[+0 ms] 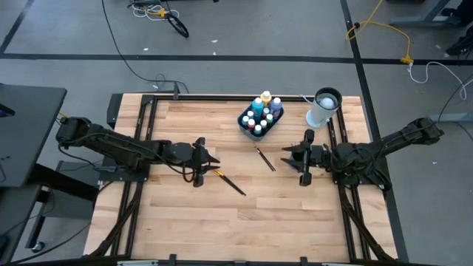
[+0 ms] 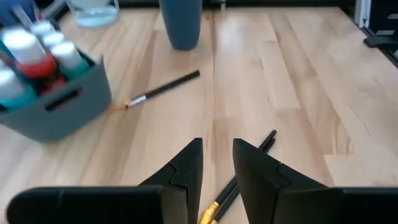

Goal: Pick & Place Paint Supplies
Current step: Put the golden paint brush into the blue cup

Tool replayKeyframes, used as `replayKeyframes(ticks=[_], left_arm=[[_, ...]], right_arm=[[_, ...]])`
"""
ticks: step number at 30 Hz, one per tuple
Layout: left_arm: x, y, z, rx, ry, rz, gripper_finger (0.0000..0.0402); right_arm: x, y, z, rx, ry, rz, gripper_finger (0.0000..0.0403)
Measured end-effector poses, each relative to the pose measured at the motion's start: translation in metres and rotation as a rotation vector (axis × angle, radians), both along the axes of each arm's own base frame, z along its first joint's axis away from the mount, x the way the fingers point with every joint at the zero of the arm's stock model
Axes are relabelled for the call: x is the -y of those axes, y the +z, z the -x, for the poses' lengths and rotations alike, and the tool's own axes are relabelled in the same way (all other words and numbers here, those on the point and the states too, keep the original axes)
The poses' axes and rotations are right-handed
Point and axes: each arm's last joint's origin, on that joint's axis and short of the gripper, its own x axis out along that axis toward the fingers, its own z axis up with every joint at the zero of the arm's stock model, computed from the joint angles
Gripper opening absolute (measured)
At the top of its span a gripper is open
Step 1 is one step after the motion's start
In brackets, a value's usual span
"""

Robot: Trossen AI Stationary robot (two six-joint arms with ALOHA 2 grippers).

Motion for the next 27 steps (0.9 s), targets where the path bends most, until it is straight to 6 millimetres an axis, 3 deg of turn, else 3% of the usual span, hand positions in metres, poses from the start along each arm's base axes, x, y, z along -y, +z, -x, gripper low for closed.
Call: replayKeyframes(ticks=[14,27], left_arm=[[0.0,-0.068,-0.015,-0.264,0.026,-0.086,0.0098],[-0.003,-0.093,-0.018,-0.361,0.088,-0.11,0.0098]], right_arm=[[-0.006,-0.011,-0.019,-0.013,0.01,-0.006,0.0164],[-0.007,-0.011,-0.02,-0.008,0.029,-0.009,0.0164]])
